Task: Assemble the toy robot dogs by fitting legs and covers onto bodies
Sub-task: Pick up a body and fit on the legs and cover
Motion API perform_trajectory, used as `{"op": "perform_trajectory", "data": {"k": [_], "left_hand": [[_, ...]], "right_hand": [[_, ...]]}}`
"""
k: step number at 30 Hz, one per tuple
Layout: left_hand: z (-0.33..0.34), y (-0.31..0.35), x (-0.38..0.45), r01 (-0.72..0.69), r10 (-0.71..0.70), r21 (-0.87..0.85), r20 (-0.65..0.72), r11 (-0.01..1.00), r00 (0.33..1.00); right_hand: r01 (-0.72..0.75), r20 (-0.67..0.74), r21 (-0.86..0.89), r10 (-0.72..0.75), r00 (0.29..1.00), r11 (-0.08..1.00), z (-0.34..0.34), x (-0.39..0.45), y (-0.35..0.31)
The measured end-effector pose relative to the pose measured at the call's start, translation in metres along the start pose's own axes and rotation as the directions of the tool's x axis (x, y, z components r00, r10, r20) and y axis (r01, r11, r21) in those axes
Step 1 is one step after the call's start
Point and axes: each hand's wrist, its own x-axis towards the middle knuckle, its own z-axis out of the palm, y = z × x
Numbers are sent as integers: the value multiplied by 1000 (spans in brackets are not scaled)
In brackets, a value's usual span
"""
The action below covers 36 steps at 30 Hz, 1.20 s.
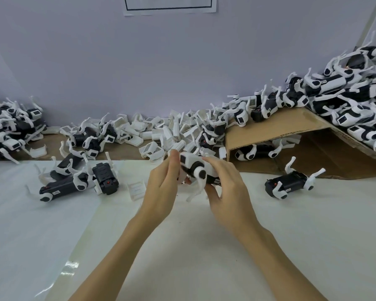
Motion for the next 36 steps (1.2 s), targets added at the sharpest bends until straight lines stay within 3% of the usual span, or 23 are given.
{"op": "perform_trajectory", "data": {"k": [4,9,11,14,17,23,26,28,30,32,34,36], "left_hand": [[0,-1,3,1,-2,16,54,1000,999],[3,-5,0,-19,10,116,77,993,997],[6,-5,0,-32,28,123,36,992,999],[2,-2,2,61,-61,-93,-4,994,998],[-14,-5,8,145,-148,-255,6,956,989],[-18,-17,16,192,-185,-162,55,968,981],[-20,-16,26,248,-259,-297,2,922,966],[-27,-17,25,153,-178,-311,-51,938,983],[-34,-20,23,113,-140,-308,-69,945,988],[-34,-25,22,98,-123,-256,-85,962,989],[-28,-31,22,62,-68,-54,-131,997,989],[-21,-36,17,-9,55,291,-153,957,987]], "right_hand": [[-70,57,97,65,996,993,-1,-1,3],[-18,11,-55,19,1000,998,-4,2,4],[-26,30,-38,27,999,999,-5,2,2],[-239,213,234,190,958,942,-15,6,1],[-530,444,457,333,832,714,-30,15,5],[-619,595,449,300,745,645,-38,19,5],[-665,530,488,413,740,565,-63,45,12],[-585,378,733,508,774,347,-93,80,22],[-242,185,970,573,798,24,-129,116,36],[44,50,991,648,760,-127,-156,141,47],[45,29,995,686,727,-90,-153,145,51],[-131,77,991,693,717,26,-126,128,51]]}}
